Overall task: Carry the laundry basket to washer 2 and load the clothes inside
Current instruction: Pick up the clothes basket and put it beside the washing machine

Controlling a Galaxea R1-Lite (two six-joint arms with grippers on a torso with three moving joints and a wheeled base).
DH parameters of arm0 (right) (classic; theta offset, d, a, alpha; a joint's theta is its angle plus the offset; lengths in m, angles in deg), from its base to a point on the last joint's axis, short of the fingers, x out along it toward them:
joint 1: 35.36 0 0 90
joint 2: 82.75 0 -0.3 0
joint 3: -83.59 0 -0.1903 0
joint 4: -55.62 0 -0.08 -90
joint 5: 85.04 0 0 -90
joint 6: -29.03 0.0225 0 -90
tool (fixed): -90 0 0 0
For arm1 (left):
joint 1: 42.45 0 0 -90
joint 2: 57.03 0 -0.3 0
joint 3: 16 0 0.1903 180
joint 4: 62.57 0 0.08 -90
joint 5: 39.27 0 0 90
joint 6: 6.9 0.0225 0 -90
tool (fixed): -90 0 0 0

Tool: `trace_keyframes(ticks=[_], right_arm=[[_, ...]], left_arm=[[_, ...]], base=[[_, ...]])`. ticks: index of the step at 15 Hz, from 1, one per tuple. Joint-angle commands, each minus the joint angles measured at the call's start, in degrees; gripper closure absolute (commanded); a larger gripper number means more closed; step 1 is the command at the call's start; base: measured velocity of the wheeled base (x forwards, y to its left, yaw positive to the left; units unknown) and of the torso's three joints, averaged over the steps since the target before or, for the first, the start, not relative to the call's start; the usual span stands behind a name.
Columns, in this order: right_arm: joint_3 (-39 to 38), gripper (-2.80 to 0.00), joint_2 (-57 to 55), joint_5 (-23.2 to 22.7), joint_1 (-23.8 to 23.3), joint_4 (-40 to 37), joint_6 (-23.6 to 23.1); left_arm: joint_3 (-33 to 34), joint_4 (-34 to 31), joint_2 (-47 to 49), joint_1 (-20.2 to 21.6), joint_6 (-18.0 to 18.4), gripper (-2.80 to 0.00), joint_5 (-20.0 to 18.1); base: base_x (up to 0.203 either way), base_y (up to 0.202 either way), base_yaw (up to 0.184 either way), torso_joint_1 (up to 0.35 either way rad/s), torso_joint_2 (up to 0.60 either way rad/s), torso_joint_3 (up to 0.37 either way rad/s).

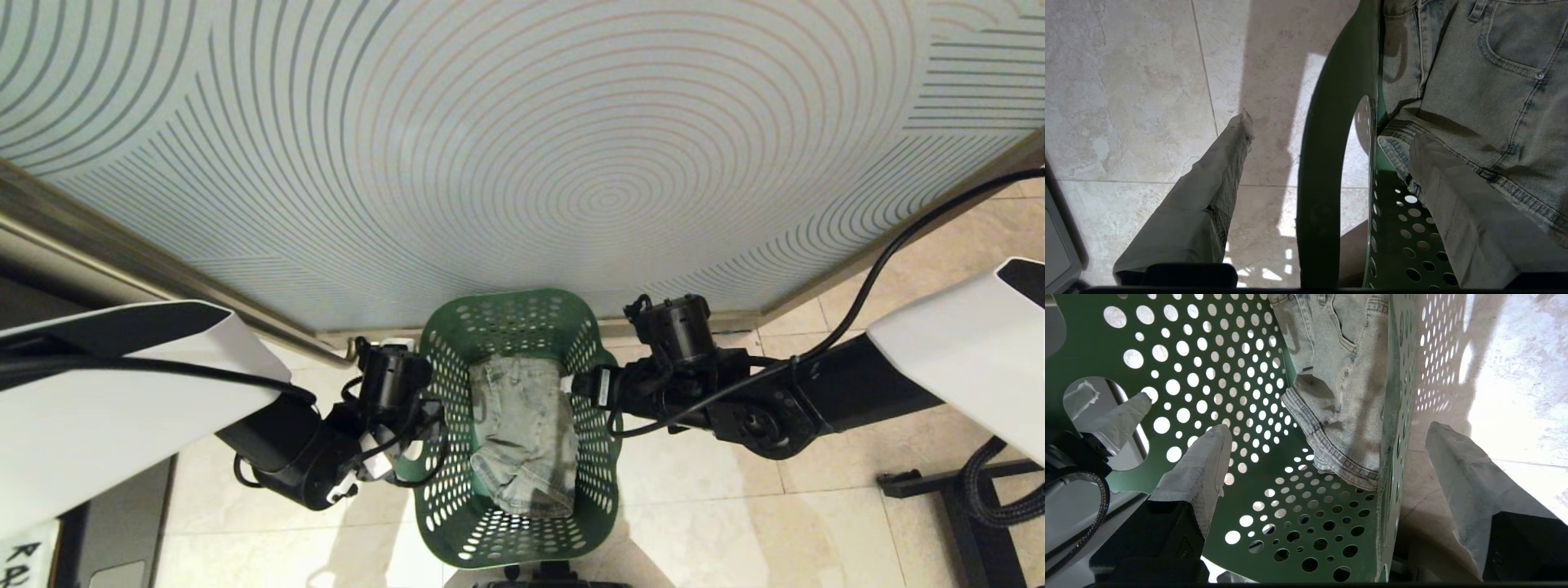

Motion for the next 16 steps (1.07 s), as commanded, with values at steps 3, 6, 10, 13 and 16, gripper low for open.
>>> trace_keyframes(ticks=[3, 6, 10, 13, 16], right_arm=[[0.0, -2.8, 0.0, -0.5, 0.1, 0.3, 0.4], [-0.2, -2.8, -0.2, -0.7, 0.1, 4.0, 0.5], [0.1, -2.8, -2.7, -0.9, 0.6, 8.8, 0.5], [0.7, -2.8, -4.4, -1.1, 0.8, 9.0, 0.8], [1.6, -2.8, -5.5, -1.7, 0.9, 9.0, 0.9]], left_arm=[[0.2, 0.2, 0.2, 0.1, -0.1, -2.8, 0.2], [0.2, 0.2, 0.2, 0.1, -0.1, -2.8, 0.2], [0.2, 0.2, 0.1, 0.0, 0.0, -2.8, 0.2], [0.2, 0.2, 0.1, 0.1, 0.1, -2.8, 0.2], [0.1, 0.3, 0.0, 0.1, 0.0, -2.8, 0.4]], base=[[0.0, 0.0, 0.0, 0.0, 0.0, 0.0], [0.0, 0.0, 0.0, 0.0, 0.0, 0.0], [0.0, 0.0, 0.0, 0.0, 0.0, 0.0], [0.0, 0.0, 0.0, 0.0, 0.0, 0.0], [0.0, 0.0, 0.0, 0.0, 0.0, 0.0]])
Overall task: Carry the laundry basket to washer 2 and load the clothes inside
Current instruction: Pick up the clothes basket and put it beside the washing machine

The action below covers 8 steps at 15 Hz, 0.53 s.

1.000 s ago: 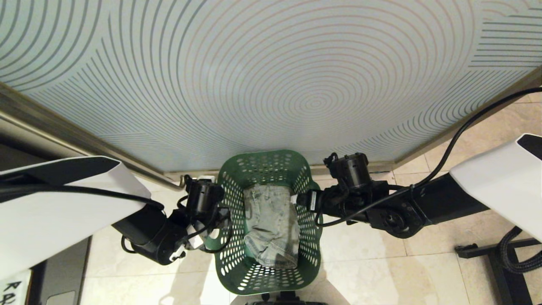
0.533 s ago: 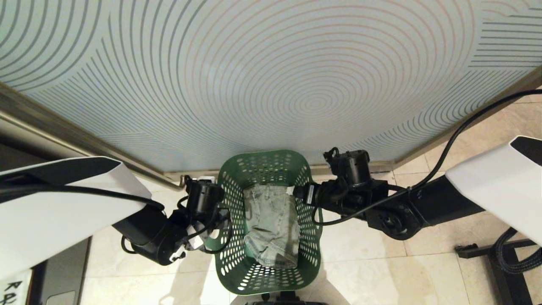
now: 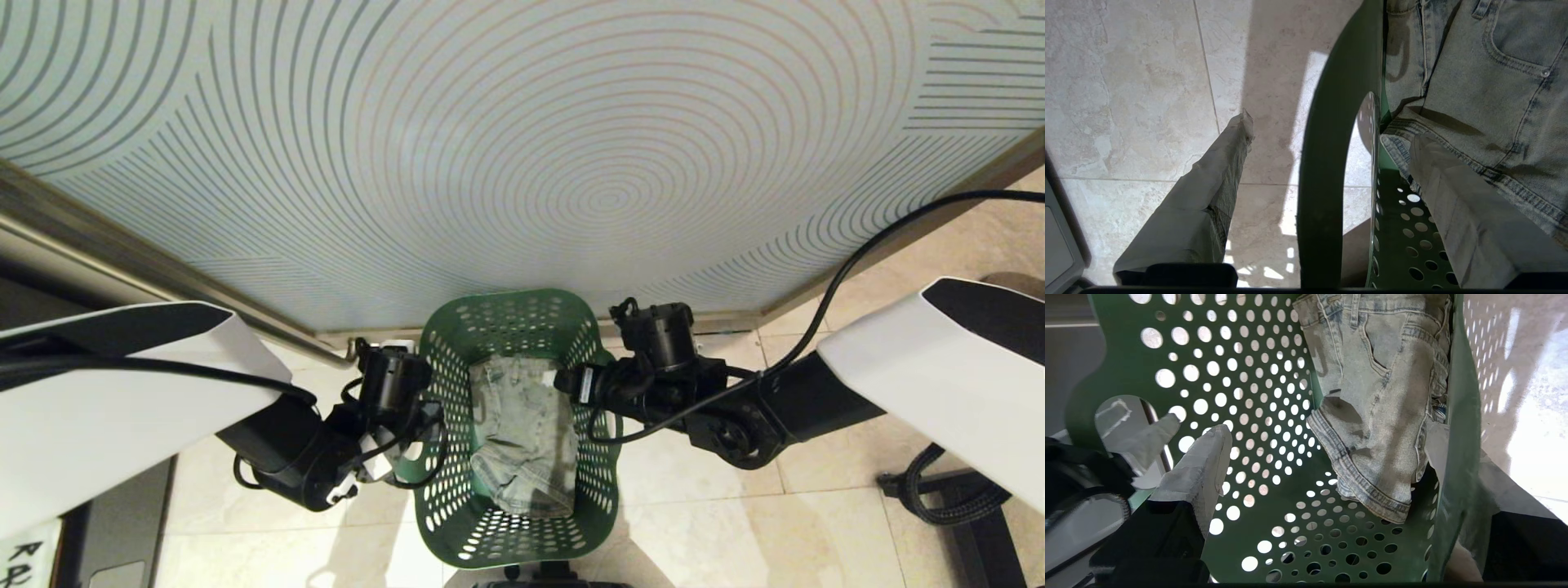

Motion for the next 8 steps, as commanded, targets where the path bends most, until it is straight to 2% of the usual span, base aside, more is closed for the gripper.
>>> trace_keyframes(ticks=[1, 5, 8], right_arm=[[0.3, -2.8, -0.9, 0.0, 0.0, 0.2, 0.2], [0.4, -2.8, -1.4, 0.0, 0.1, 0.2, 0.1], [0.5, -2.8, -2.0, 0.0, 0.1, 0.2, 0.0]], left_arm=[[0.0, 0.3, -0.2, 0.0, -0.2, -2.8, 0.1], [-0.2, -1.2, -1.8, 0.0, -0.7, -2.8, -1.6], [-2.4, -7.5, -4.0, 0.0, -0.7, -2.8, -1.9]], base=[[0.0, 0.0, 0.0, 0.0, 0.0, 0.0], [0.0, 0.0, 0.0, 0.0, 0.0, 0.0], [0.0, 0.0, 0.0, 0.0, 0.0, 0.0]])
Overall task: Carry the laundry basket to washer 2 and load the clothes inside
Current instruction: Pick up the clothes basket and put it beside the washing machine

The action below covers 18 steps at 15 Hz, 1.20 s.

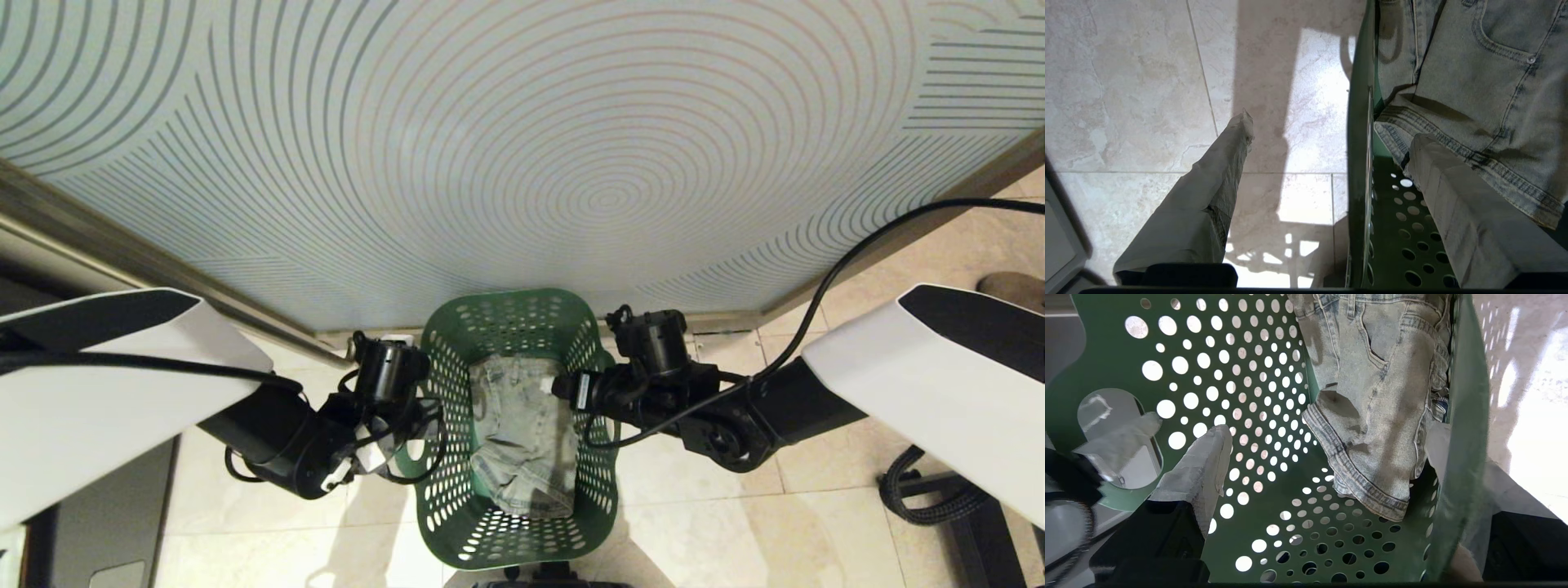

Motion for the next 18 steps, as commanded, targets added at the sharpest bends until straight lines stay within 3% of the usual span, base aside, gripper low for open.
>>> trace_keyframes(ticks=[1, 3, 7, 14, 18], right_arm=[[0.0, -2.8, -0.5, 0.0, 0.0, 0.2, 0.1], [0.0, -2.8, -0.6, 0.0, 0.0, 0.2, 0.1], [0.2, -2.8, -1.1, 0.0, -0.1, 0.2, -0.1], [0.5, -2.8, -1.5, 0.0, -0.1, 0.1, -0.4], [1.1, -2.8, -2.2, 0.0, -0.1, 0.1, -0.5]], left_arm=[[-1.4, -2.3, -1.6, 0.0, -0.1, -2.8, 0.1], [-3.1, -8.0, -2.2, 0.1, -0.5, -2.8, -0.9], [-6.7, -18.7, 0.0, 0.5, -6.7, -2.8, -6.1], [-10.4, -25.5, 0.6, 0.5, -12.6, -2.8, -10.6], [-11.4, -28.0, 0.4, 0.3, -13.0, -2.8, -12.2]], base=[[0.0, 0.0, 0.0, 0.0, 0.0, 0.0], [0.0, 0.0, 0.0, 0.0, 0.0, 0.0], [0.0, 0.0, 0.0, 0.0, 0.0, 0.0], [0.0, 0.0, 0.0, 0.0, 0.0, 0.0], [0.0, 0.0, 0.0, 0.0, 0.0, 0.0]])
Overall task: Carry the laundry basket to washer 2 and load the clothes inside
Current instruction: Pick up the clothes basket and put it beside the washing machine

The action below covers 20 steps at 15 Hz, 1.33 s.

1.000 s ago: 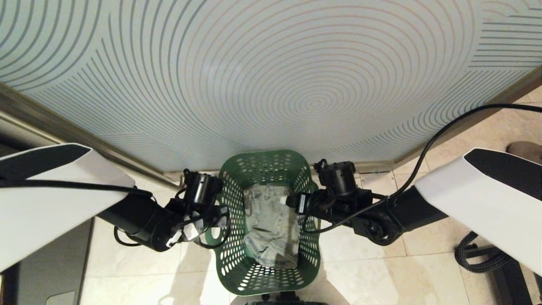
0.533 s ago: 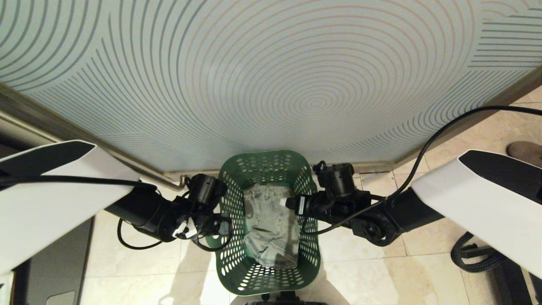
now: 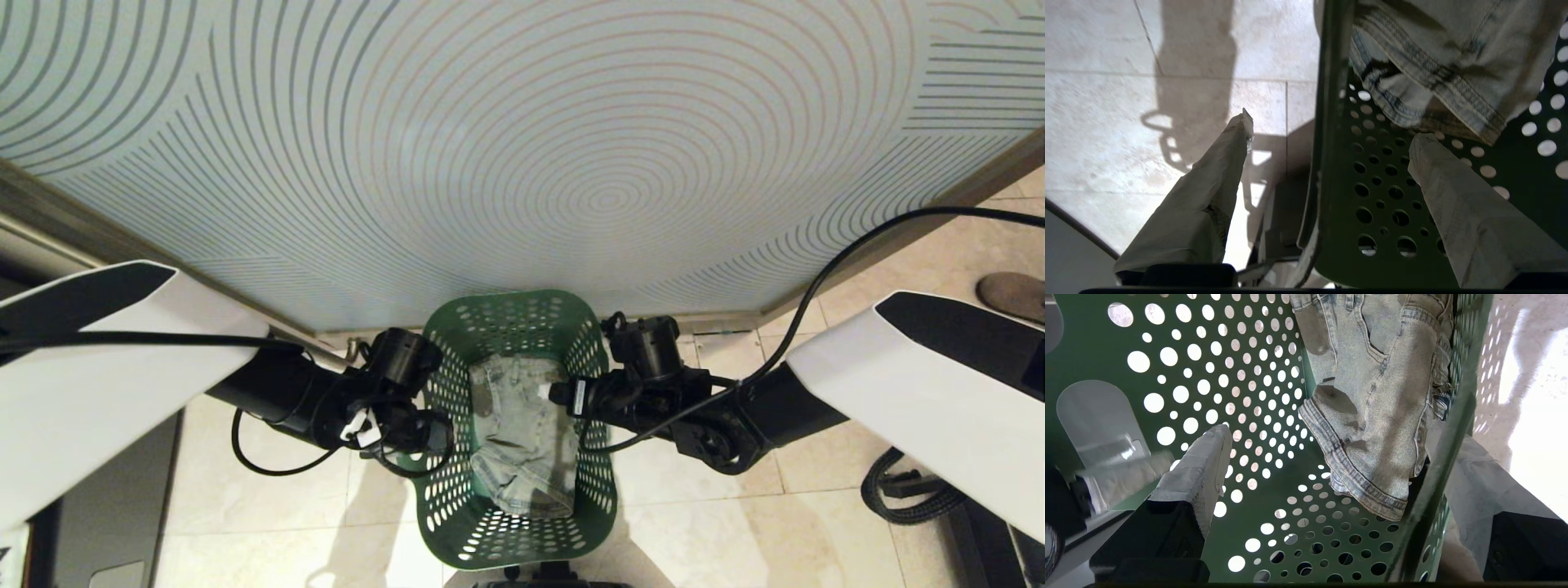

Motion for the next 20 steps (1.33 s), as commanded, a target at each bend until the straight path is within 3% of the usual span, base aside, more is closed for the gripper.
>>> trace_keyframes(ticks=[1, 7, 10, 16, 20], right_arm=[[0.1, -2.8, -0.4, 0.0, 0.0, 0.2, 0.2], [0.2, -2.8, -0.7, 0.0, 0.0, 0.2, 0.2], [0.2, -2.8, -0.8, 0.0, 0.0, 0.2, 0.2], [0.1, -2.8, -0.8, 0.1, -0.1, 0.2, 0.2], [0.1, -2.8, -1.1, 0.2, -0.1, 0.2, 0.2]], left_arm=[[-0.6, -0.9, -0.1, 0.0, -0.8, -2.8, -0.4], [-11.3, -17.8, 0.5, -0.1, -10.2, -2.8, -8.1], [-11.5, -17.8, 0.5, -0.5, -10.8, -2.8, -10.0], [-12.1, -15.9, 1.9, -0.5, -15.5, -2.8, -14.4], [-12.3, -13.0, 3.3, -0.7, -15.7, -2.8, -15.5]], base=[[0.0, 0.0, 0.0, 0.0, 0.0, 0.0], [0.0, 0.0, 0.0, 0.0, 0.0, 0.0], [0.0, 0.0, 0.0, 0.0, 0.0, 0.0], [0.0, 0.0, 0.0, 0.0, 0.0, 0.0], [0.0, 0.0, 0.0, 0.0, 0.0, 0.0]])
